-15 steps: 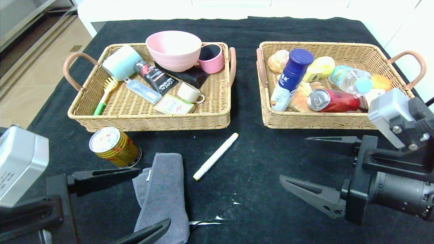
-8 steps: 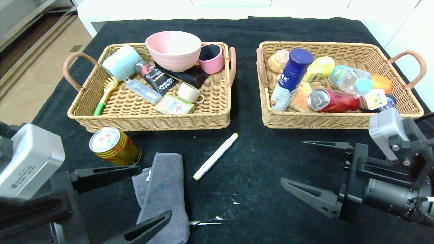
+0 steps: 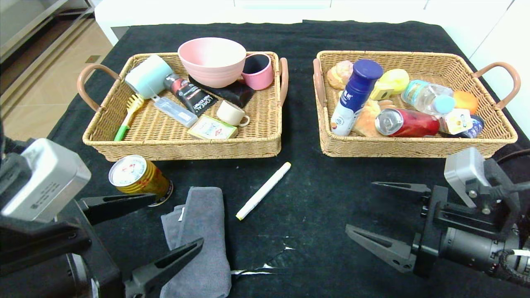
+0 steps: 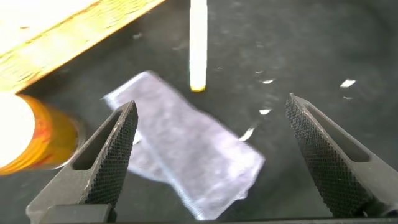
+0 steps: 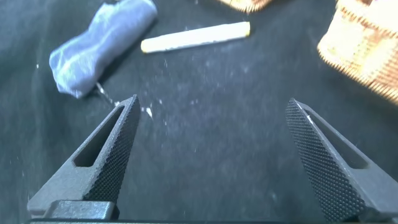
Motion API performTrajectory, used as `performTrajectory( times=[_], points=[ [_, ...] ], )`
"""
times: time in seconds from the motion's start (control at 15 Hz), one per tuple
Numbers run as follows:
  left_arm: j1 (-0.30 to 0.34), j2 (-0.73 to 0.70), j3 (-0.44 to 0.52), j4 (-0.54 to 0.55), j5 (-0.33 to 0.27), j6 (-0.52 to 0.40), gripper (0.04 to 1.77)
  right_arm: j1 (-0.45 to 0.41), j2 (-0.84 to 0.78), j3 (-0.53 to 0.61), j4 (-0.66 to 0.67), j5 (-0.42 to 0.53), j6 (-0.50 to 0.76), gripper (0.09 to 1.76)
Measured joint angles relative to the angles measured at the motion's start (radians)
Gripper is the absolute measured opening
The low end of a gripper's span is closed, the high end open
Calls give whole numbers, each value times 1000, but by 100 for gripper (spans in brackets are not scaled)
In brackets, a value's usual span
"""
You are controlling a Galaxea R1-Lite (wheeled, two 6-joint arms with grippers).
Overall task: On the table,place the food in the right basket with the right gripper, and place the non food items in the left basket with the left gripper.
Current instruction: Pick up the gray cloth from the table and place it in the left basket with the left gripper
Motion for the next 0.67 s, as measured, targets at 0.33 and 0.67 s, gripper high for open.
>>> performTrajectory(
  times=[0.33, 0.67],
  points=[
    [2, 12, -150, 256, 96, -160, 172, -2, -12, 9, -1, -5, -3, 170],
    [0, 127, -302, 483, 147, -430, 172, -5, -17, 8, -3, -8, -5, 170]
  ],
)
